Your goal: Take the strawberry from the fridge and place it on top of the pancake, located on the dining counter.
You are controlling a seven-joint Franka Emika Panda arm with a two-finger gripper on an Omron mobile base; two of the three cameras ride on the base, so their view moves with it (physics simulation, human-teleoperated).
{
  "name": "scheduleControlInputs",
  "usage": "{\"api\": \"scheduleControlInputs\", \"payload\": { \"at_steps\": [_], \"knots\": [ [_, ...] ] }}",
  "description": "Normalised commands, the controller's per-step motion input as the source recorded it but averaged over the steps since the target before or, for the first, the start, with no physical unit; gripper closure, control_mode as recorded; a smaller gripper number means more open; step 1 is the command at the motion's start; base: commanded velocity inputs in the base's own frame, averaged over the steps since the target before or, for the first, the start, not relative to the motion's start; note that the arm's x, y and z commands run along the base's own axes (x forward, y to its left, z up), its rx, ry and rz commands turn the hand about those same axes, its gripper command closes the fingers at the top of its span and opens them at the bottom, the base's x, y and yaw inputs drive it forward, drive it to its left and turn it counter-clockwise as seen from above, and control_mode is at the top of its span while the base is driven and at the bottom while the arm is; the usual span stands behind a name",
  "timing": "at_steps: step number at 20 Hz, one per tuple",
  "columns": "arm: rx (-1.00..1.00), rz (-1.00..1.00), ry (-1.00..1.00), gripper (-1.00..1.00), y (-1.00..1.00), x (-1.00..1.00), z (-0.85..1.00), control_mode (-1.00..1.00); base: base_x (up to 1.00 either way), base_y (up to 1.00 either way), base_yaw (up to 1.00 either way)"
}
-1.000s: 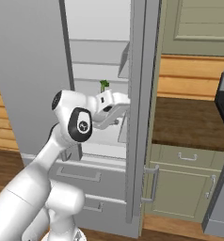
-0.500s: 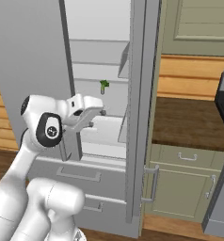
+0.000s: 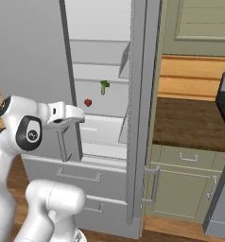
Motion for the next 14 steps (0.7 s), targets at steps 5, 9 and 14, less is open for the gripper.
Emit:
{"api": "scheduleControlInputs", "payload": {
  "at_steps": [5,9,14],
  "knots": [
    [0.31,0.02,0.02,-1.0,0.67,0.03,-0.02,-1.0,0.0,0.0,0.0],
    [0.28,0.0,0.03,-1.0,0.49,0.15,-0.07,-1.0,0.0,0.0,0.0],
    [0.24,0.0,0.0,-1.0,0.42,0.08,-0.39,-1.0,0.0,0.0,0.0]
  ]
}}
